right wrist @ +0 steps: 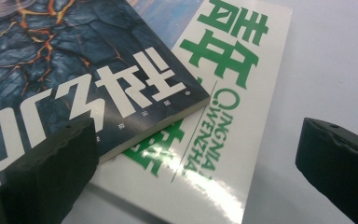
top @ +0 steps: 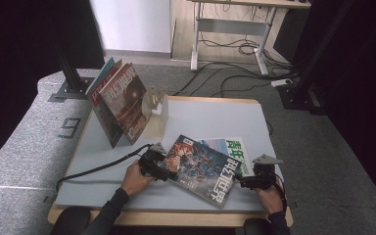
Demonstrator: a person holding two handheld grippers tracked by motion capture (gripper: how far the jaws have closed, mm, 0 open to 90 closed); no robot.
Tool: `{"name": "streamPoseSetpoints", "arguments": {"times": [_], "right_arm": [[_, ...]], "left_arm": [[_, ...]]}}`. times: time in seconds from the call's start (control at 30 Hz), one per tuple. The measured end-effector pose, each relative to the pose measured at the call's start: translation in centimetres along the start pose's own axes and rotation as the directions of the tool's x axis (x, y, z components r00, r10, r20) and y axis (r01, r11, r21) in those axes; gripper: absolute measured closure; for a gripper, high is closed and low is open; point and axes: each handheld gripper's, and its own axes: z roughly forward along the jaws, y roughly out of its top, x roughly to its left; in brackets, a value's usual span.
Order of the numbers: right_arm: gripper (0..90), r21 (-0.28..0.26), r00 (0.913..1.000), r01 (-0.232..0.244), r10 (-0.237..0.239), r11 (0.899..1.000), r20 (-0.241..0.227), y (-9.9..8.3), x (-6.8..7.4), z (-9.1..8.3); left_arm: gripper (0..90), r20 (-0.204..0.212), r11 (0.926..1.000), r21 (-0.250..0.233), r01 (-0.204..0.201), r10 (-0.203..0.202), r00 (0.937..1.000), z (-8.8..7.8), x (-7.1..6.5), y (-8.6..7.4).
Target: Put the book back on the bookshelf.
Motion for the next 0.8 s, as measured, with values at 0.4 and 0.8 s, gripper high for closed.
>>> {"name": "streamPoseSetpoints", "arguments": {"times": [0.4, 0.8], "right_arm": [[0.0, 0.025, 0.9993, -0.036, 0.036, 0.999, -0.007, 1.9, -1.7, 2.3], [0.9, 0.038, 0.9970, -0.067, 0.065, 0.997, 0.042, 3.9, -2.9, 5.2]], "left_arm": [[2.2, -0.032, 0.9983, 0.033, -0.047, 0.048, 0.9983, -0.5, -2.0, -1.9], [0.2, -0.020, 0.9958, 0.051, -0.076, 0.077, 0.9969, -1.3, -4.4, -3.5]]}}
